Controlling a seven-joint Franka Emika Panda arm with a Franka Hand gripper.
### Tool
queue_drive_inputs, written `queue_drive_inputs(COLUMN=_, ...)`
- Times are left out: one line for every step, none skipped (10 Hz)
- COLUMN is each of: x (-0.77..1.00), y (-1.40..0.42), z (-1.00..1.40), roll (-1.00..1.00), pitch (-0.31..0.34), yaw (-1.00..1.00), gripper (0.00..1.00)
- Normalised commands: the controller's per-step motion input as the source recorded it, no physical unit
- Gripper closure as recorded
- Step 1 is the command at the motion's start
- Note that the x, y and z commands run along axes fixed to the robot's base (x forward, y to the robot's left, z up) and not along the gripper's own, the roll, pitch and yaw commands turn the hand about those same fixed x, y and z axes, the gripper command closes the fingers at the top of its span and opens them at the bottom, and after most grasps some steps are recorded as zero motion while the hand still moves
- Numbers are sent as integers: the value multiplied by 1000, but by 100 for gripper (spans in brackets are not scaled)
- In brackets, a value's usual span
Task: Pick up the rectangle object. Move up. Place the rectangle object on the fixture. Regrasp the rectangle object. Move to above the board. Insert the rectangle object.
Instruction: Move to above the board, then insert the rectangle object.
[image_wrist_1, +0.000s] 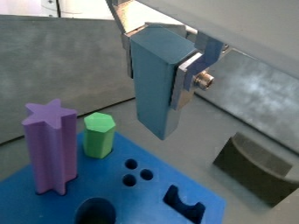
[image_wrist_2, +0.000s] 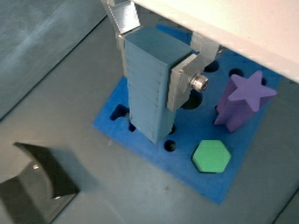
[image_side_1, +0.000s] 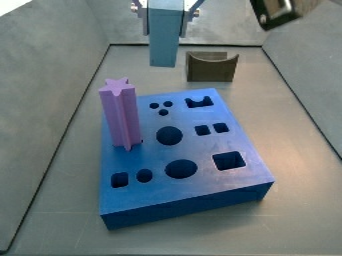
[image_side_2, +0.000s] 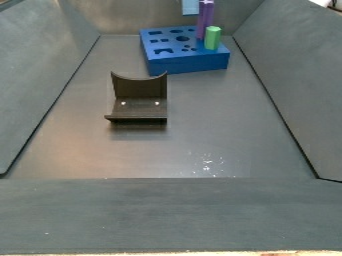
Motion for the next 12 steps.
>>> queue_drive_inputs(x=-46, y=36, z=14, roll=-1000, pitch=-38, yaw=-115, gripper=100)
queue_drive_inputs(x=-48, y=40, z=13, roll=-1000, pitch=-32, yaw=-100, gripper=100)
queue_drive_inputs(x=-43, y=43, z=13, roll=-1000, pitch=-34, yaw=-99, gripper=100)
queue_drive_inputs(x=-48, y=38, z=15, roll=-1000, pitch=-32, yaw=-75, gripper=100)
queue_drive_inputs(x=-43, y=36, z=13, roll=-1000, pitch=-39, yaw=-74, gripper=100)
queue_drive_inputs(x=-47, y=34, z=12, roll=-1000, pitch=-36, yaw=-42, gripper=100)
queue_drive_inputs(x=-44, y=34, z=9, roll=-850, pitch=-42, yaw=-28, gripper=100)
queue_drive_inputs(x=-44, y=35, z=12, roll=-638, pitch=-46, yaw=-17, gripper=100)
queue_drive_inputs(x=-45, y=30, z=13, roll=-458, pitch=-49, yaw=-12, gripper=100)
queue_drive_inputs(x=-42, y=25, z=10, roll=-337, pitch=-47, yaw=-11, gripper=100)
queue_drive_inputs(x=49, y=0, z=-11, roll=9, pitch=0, yaw=0, gripper=100)
queue_drive_inputs(x=69, y=-46, z=-20, roll=20, pitch=0, yaw=-11, gripper=100)
